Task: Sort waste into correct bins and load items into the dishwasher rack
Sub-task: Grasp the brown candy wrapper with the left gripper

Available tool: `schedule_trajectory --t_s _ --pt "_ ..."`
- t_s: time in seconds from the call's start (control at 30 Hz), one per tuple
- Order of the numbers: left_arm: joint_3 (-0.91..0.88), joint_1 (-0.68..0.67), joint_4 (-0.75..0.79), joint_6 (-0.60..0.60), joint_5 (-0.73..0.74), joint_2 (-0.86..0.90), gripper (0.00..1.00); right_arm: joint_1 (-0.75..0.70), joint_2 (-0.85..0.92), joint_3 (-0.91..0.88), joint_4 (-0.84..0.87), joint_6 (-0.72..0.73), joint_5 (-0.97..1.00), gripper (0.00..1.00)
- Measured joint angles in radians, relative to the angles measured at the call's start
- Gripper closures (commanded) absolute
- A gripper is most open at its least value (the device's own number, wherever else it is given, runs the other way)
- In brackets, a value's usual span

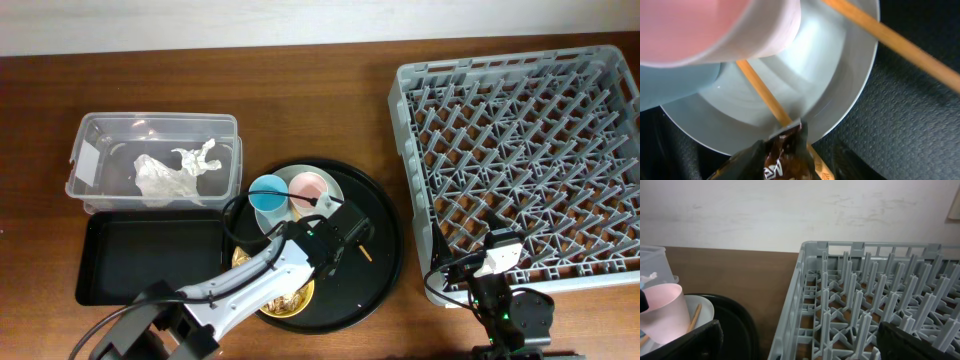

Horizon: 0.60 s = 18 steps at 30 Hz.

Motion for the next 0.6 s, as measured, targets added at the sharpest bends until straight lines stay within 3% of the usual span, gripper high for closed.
schedule_trajectory --t_s 0.07,0.33,0.6 --pt "-0.009 0.000 0.009 0.000 -0.001 0.000 0.60 0.000 0.000 0.000 0.000 0.001 0.000 0.01" --pt "-0.021 0.000 0.019 0.006 -0.011 0.000 1.00 0.000 0.000 0.000 0.000 0.000 0.000 0.01" --pt "-0.020 0.000 0.013 0.006 -0.031 0.000 1.00 0.000 0.000 0.000 0.000 0.000 0.000 0.01"
